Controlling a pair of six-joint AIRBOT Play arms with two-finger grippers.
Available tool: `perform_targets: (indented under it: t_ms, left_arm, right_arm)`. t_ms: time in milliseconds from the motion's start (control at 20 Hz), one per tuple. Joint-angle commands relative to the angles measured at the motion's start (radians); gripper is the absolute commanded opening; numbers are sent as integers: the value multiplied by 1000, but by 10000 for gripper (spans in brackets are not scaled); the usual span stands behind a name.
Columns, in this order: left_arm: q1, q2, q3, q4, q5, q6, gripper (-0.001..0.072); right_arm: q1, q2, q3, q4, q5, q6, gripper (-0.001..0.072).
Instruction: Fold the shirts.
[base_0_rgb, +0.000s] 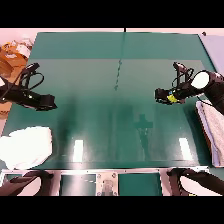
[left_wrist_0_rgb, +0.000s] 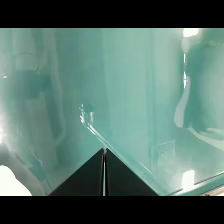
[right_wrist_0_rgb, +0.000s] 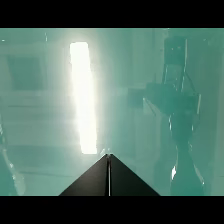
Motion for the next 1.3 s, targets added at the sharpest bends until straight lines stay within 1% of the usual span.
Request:
perform_targets:
  t_ms: [0, 200, 300, 350, 400, 500, 550, 650, 750, 800, 850, 900, 1000, 1150, 1200, 1250]
  left_arm:
    - [0, 1, -1, 18, 16, 0, 22]
    - [0, 1, -1, 52, 39, 1, 22]
    - [0, 1, -1, 121, 27, -4, 21]
    - [0, 1, -1, 175, 8, -20, 21]
    - [1, 1, -1, 251, -29, -48, 21]
    - [1, 3, -4, 413, -121, -131, 21]
    - [1, 17, -27, 462, -142, -161, 21]
    - [1, 66, -114, 494, -130, -195, 21]
    - [1, 83, -220, 536, -111, -273, 31]
    - [1, 83, -260, 544, -98, -297, 357]
    - [1, 83, -300, 547, -72, -326, 699]
    - [1, 82, -333, 553, -34, -331, 720]
    - [1, 81, -404, 553, 78, -342, 720]
    - [1, 72, -501, 553, 259, -391, 720]
    - [1, 72, -522, 553, 292, -411, 688]
    - [1, 72, -534, 553, 309, -419, 483]
  right_arm:
    - [1, -1, 1, 0, 0, 0, 16]
    - [1, -1, 1, 0, 0, 0, 17]
    - [1, -1, 1, 0, 0, 0, 16]
    - [1, -1, 1, 0, 0, 0, 16]
    - [1, -1, 1, 0, 0, 0, 16]
    - [1, -1, 1, 0, 0, 0, 16]
    - [1, -1, 1, 0, 0, 0, 16]
    - [1, -1, 1, 0, 0, 0, 16]
    - [1, -1, 1, 0, 0, 0, 16]
    - [1, -1, 1, 0, 0, 0, 16]
    - [1, -1, 1, 0, 0, 0, 16]
    - [1, -1, 1, 0, 0, 0, 16]
    - [1, -1, 1, 0, 0, 0, 16]
    - [1, -1, 1, 0, 0, 0, 17]
    - [1, -1, 1, 0, 0, 0, 17]
    - [1, -1, 1, 0, 0, 0, 16]
